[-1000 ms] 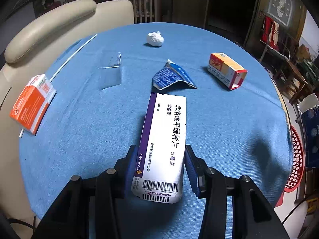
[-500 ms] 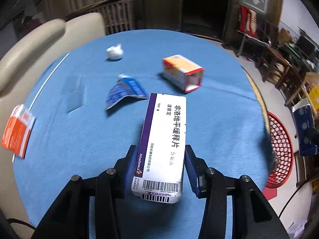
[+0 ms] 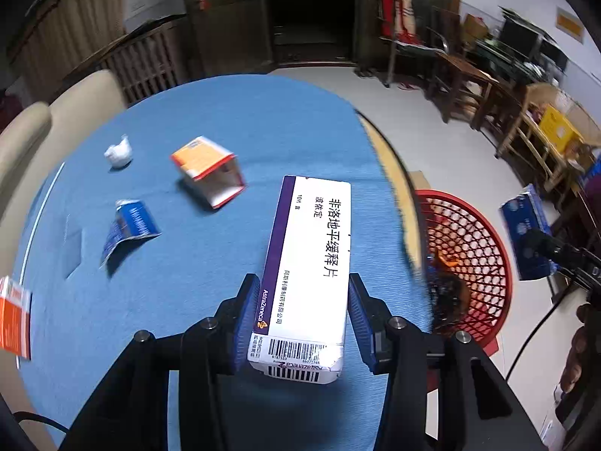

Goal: Collect trash
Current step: 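Carry the blue box over the basket and open the right tool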

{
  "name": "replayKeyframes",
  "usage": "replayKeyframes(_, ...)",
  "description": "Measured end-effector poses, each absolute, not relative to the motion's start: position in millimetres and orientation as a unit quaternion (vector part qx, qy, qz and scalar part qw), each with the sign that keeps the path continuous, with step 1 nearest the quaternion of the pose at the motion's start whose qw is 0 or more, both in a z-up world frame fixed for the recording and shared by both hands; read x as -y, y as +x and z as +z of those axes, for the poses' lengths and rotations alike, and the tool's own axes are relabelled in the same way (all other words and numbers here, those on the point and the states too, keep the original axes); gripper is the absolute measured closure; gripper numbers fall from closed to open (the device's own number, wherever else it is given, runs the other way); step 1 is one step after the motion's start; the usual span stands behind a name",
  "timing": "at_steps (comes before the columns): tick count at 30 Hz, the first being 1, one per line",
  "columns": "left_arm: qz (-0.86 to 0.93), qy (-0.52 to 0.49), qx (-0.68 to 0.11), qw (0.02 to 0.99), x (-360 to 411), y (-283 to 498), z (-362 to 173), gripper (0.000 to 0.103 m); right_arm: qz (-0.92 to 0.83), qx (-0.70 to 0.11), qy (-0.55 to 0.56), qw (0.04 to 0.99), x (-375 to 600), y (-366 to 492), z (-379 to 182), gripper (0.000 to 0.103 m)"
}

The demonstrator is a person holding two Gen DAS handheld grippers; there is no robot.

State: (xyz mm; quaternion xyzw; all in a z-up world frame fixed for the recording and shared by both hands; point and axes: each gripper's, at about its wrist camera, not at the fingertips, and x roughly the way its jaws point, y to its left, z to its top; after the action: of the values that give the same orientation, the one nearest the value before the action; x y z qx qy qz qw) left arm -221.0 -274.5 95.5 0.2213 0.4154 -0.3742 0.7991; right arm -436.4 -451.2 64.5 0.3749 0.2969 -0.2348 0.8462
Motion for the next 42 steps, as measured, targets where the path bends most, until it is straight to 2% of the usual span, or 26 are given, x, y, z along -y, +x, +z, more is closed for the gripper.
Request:
replayKeyframes(10, -0.403, 0.239, -0.409, 0.783, 307, -242, 97, 0.055, -0.241, -0.297, 0.383, 0.841, 456, -442, 58, 0.036)
replayKeyframes(26, -0.410, 0.241, -0.410, 0.778, 315, -244, 96, 0.055, -0.245, -0.317, 0.389, 0.829, 462, -423, 49, 0.034)
replayKeyframes(28, -0.411, 0.241, -0.411, 0.777, 315, -245, 95, 0.055, -0.245, -0.333, 0.392, 0.822, 464, -419, 43, 0.028)
replayKeyframes(30, -0.412, 0.240, -0.412, 0.776, 316, -245, 94, 0.055, -0.247, -0.341, 0.392, 0.818, 464, -418, 39, 0.026)
replayKeyframes(42, -0.462, 0.243, -0.411, 0.748, 345, -268, 97, 0.055, -0.304, -0.274, 0.408, 0.816, 479, -457, 60, 0.025)
